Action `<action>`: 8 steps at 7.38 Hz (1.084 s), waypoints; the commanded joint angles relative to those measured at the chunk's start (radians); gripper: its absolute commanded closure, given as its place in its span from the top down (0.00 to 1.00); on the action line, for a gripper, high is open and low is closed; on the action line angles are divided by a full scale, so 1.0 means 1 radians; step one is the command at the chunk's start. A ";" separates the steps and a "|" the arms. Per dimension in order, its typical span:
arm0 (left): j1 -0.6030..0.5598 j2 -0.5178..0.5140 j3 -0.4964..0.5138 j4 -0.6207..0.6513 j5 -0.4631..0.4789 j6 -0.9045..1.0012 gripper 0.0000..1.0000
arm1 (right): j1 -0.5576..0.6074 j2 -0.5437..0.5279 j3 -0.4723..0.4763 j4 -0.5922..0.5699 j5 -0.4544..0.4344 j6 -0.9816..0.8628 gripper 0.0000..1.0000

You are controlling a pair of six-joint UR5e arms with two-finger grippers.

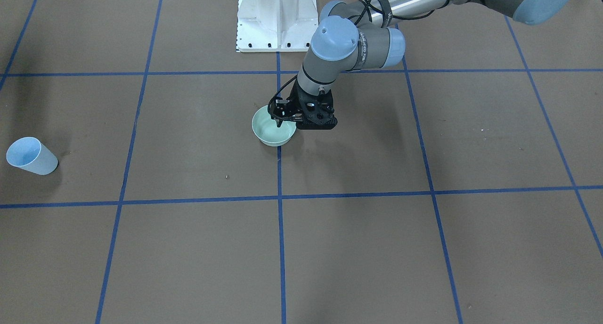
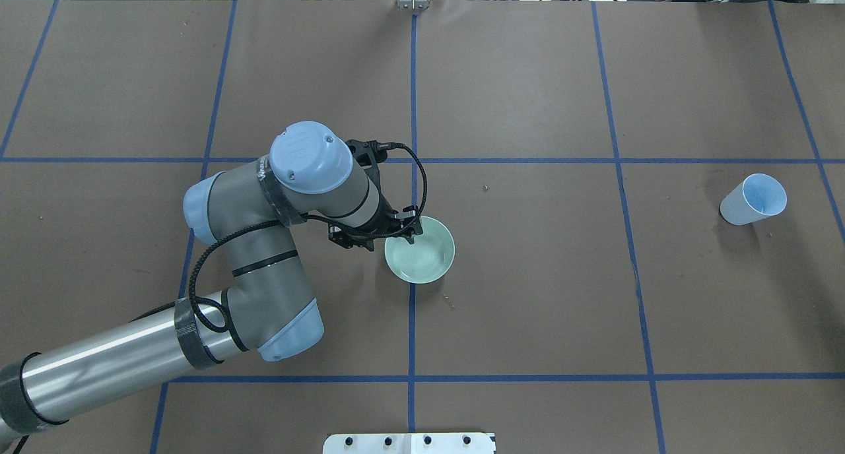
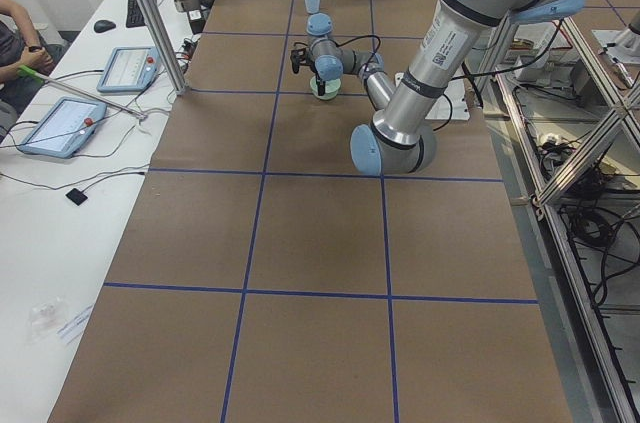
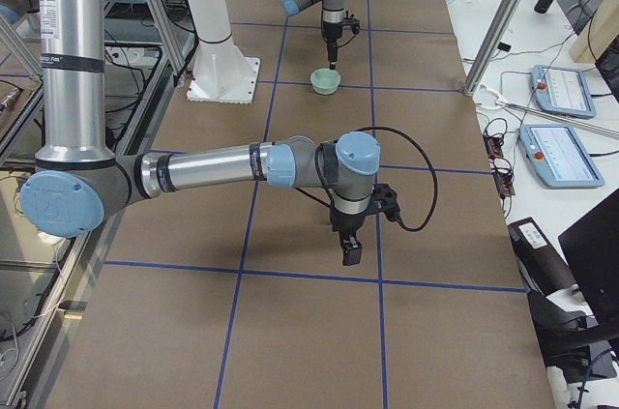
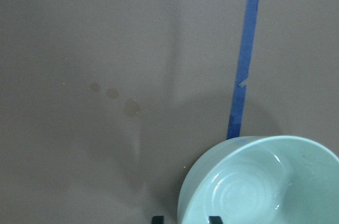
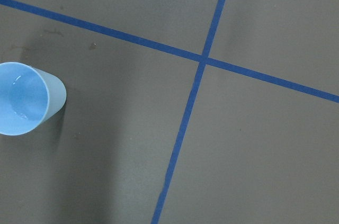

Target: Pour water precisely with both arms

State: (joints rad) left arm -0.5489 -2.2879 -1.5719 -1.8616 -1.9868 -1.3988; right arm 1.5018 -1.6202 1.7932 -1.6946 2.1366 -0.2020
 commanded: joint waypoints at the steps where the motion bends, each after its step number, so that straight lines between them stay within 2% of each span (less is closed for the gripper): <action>1: -0.060 0.007 -0.066 0.037 0.000 0.006 0.99 | -0.017 -0.001 0.000 0.038 -0.227 0.000 0.99; 3: -0.080 0.008 -0.114 0.102 0.005 0.007 0.99 | -0.072 -0.003 -0.002 0.038 -0.488 0.000 0.99; 4: -0.085 0.008 -0.164 0.157 0.005 0.007 0.99 | -0.074 -0.004 -0.006 0.038 -0.527 0.007 0.99; 5: -0.083 0.001 -0.207 0.230 0.005 0.010 0.99 | -0.074 -0.001 -0.018 0.038 -0.520 0.012 0.99; 6: -0.086 0.001 -0.220 0.242 0.005 0.012 0.99 | -0.072 0.003 -0.044 0.059 -0.464 0.010 1.00; 8: -0.091 0.007 -0.226 0.243 0.003 0.030 0.99 | 0.006 0.002 -0.104 0.125 -0.333 0.001 1.00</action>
State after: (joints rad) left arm -0.6375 -2.2841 -1.7894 -1.6250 -1.9829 -1.3758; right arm 1.4637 -1.6180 1.7319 -1.6157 1.7296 -0.1965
